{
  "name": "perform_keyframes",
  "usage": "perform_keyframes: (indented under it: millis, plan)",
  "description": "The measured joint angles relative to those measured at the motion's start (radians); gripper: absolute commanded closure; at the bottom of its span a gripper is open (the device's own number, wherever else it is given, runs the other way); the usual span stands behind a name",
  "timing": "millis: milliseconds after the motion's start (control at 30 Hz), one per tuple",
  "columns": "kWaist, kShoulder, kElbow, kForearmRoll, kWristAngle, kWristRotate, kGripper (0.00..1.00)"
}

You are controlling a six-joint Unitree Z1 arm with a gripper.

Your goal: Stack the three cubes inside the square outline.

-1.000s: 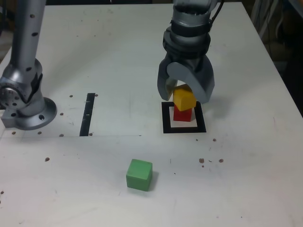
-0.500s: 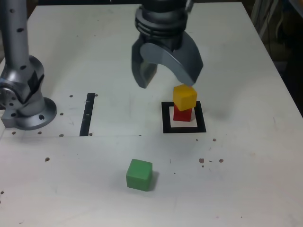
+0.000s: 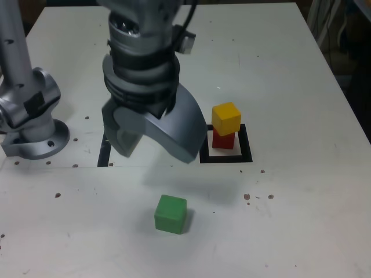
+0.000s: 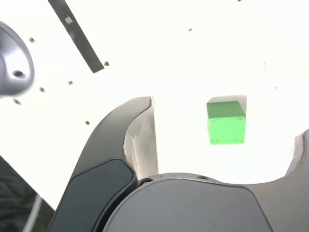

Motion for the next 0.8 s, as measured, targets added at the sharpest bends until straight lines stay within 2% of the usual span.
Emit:
perform_keyframes:
  millis: [100, 200, 433, 600, 800]
  plan:
    - [-0.020, 0.036, 0.038, -0.085, -0.040, -0.038, 0.01]
    - [-0.044, 0.041, 0.062, -0.137, -0.064, -0.094, 0.00]
    - [-0.083, 0.068, 0.081, -0.154, -0.063, -0.205, 0.00]
    - [-0.083, 0.084, 0.109, -0.181, -0.063, -0.215, 0.01]
    - [-0.083, 0.128, 0.072, -0.173, -0.069, -0.217, 0.05]
